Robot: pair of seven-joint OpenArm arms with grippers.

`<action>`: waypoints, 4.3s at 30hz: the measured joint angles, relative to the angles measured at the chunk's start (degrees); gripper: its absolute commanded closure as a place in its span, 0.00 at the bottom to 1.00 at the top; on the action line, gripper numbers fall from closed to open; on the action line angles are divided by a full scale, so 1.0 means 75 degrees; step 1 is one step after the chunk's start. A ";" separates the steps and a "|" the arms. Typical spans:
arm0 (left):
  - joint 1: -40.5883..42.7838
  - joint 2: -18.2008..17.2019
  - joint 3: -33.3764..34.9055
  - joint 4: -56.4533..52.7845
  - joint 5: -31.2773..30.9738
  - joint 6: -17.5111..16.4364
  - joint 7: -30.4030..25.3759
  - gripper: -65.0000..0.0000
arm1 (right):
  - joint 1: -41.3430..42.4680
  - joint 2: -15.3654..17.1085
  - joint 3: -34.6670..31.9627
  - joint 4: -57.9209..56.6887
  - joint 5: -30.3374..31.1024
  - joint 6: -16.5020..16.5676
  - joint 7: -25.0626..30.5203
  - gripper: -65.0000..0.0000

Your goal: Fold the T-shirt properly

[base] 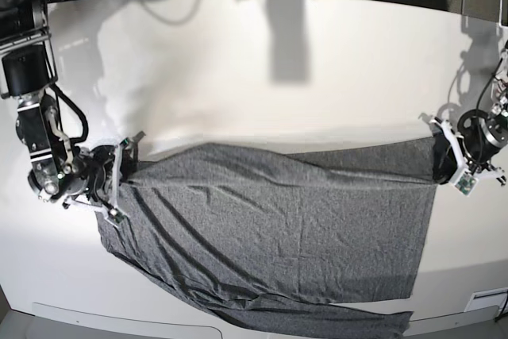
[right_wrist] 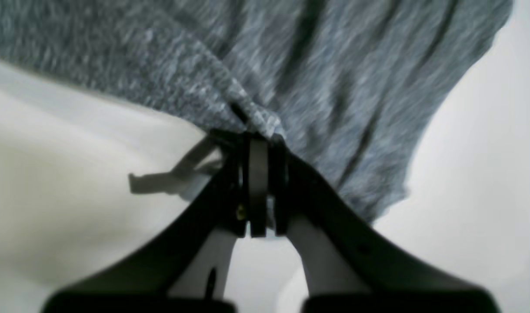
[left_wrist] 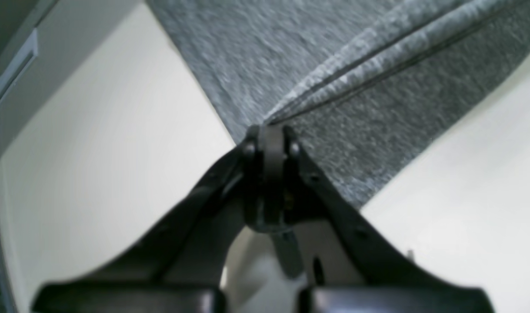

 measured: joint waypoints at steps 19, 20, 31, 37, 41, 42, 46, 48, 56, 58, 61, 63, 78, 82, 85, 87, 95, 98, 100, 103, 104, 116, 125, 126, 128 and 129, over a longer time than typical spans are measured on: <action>-0.1489 0.0854 -0.0015 -0.2116 0.1139 0.0035 -0.0699 1.00 | 0.0909 -0.0836 0.0029 -0.1868 -0.1661 -0.0443 0.1606 1.00; -0.1510 0.0854 -0.0015 -0.2113 0.1125 0.0035 -0.0726 1.00 | 0.0912 -0.0863 0.0029 -0.1894 -0.1699 -0.0577 0.1629 1.00; -0.1504 0.0839 -0.0020 -0.2116 0.1128 0.0058 -0.0659 0.70 | 0.1460 -0.0857 0.0029 -0.1912 -0.0766 -0.0787 0.1751 0.58; -0.1504 0.0731 -0.0020 -0.2046 -0.0318 0.0114 0.0102 0.76 | 0.1716 -0.0836 0.0029 -0.1897 0.0189 -0.0807 0.0766 0.73; -0.1501 0.0688 -0.0020 -0.1906 -0.2326 0.0035 0.1326 1.00 | 0.1667 -0.0845 0.0029 -0.1891 0.0860 -0.0807 -0.0017 0.95; -0.1483 0.0688 -0.0020 -0.1894 -0.2690 0.0032 0.1480 1.00 | 0.1635 -0.0854 0.0029 -0.1891 0.0927 -0.0807 -0.0117 1.00; -0.1224 0.0691 -0.0020 -0.1883 -0.3209 0.0032 0.1542 1.00 | 0.1323 -0.0836 0.0029 -0.1891 0.0819 -0.0813 0.0256 1.00; -0.1070 0.0734 -0.0020 -0.1886 -0.3209 0.0050 0.1539 1.00 | 0.1142 -0.0842 0.0029 -0.1891 0.0536 -0.0845 0.0726 1.00; -0.1000 0.1475 -0.0029 -0.1988 -0.3066 0.0924 0.1072 1.00 | 0.0702 -0.0851 0.0029 -0.2492 -0.0326 -0.1361 0.1988 1.00; -0.0997 0.1705 -0.0038 -0.2008 -0.2675 0.1157 0.1072 1.00 | 0.0731 -0.0842 0.0035 -0.2757 -0.0341 -0.1416 0.2331 1.00; -0.0994 0.1970 -0.0032 -0.2022 -0.2393 0.1268 0.0915 1.00 | 0.0781 -0.0860 0.0035 -0.3130 -0.0437 -0.1472 0.2821 1.00; -0.1000 0.2040 -0.0029 -0.2020 -0.2404 0.1274 0.0868 1.00 | 0.0769 -0.0854 0.0044 -0.3197 -0.0434 -0.1472 0.2879 1.00; 0.0396 0.1851 -0.0087 -0.1524 -0.2594 0.1081 0.0321 1.00 | -0.0108 -0.0137 0.0102 -0.2809 0.0860 -0.0268 0.2739 1.00; 0.1107 0.1652 -0.0079 -0.0717 -0.2579 0.1096 0.0405 1.00 | -0.0749 0.0364 0.0122 -0.2197 0.1463 -0.0172 0.2687 1.00; 0.1737 0.1413 -0.0076 0.0035 -0.2559 0.1113 0.0638 1.00 | -0.1358 0.0699 0.0125 -0.1565 0.1830 -0.0189 0.2591 1.00; 0.2148 0.1294 -0.0076 0.0522 -0.2544 0.1271 0.0796 1.00 | -0.1816 0.0918 0.0128 -0.1067 0.1996 -0.0198 0.2544 1.00; 0.3550 0.1244 -0.0685 0.1329 -0.2573 0.1684 0.0510 1.00 | -0.3800 0.1332 0.0813 0.0915 0.2177 -0.0653 0.2040 1.00; 0.4001 0.1244 -0.1186 0.1361 -0.2594 0.1623 0.0370 1.00 | -0.4721 0.1317 0.1451 0.1609 0.2209 -0.0600 0.1961 1.00; 0.4331 0.1241 -0.1501 0.1370 -0.2602 0.1396 0.0181 1.00 | -0.5345 0.1285 0.1897 0.2057 0.2192 -0.0565 0.1891 1.00; 0.4835 0.1224 -0.1871 0.1370 -0.2658 0.0749 -0.0052 1.00 | -0.6187 0.1169 0.2492 0.2687 0.2171 -0.0545 0.1699 1.00; 0.4960 0.1265 -0.1985 0.1370 -0.2672 0.0644 -0.0111 1.00 | -0.6432 0.1081 0.2699 0.2868 0.2171 -0.0545 0.1606 1.00; 0.6242 0.1649 -0.3019 0.1982 -0.2637 -0.0353 0.0108 1.00 | -0.8346 -0.0431 0.4712 0.4208 0.1550 -0.0545 0.1376 1.00; 0.6723 0.1664 -0.3520 0.3089 -0.2413 -0.0289 0.0542 1.00 | -0.8440 -0.0731 0.5228 0.4269 0.1542 -0.0527 0.1233 1.00; 0.6691 0.1664 -0.3611 0.3217 -0.2413 -0.0297 0.0539 1.00 | -0.8440 -0.0731 0.5231 0.4299 0.1533 -0.0527 0.1209 1.00; 0.6615 0.1664 -0.3800 0.3465 -0.2416 -0.0309 0.0530 1.00 | -0.8437 -0.0731 0.5231 0.4401 0.1457 -0.0551 0.1128 1.00; 0.6554 0.1664 -0.3905 0.3579 -0.2413 -0.0315 0.0533 1.00 | -0.8437 -0.0734 0.5231 0.4491 0.1376 -0.0554 0.1090 1.00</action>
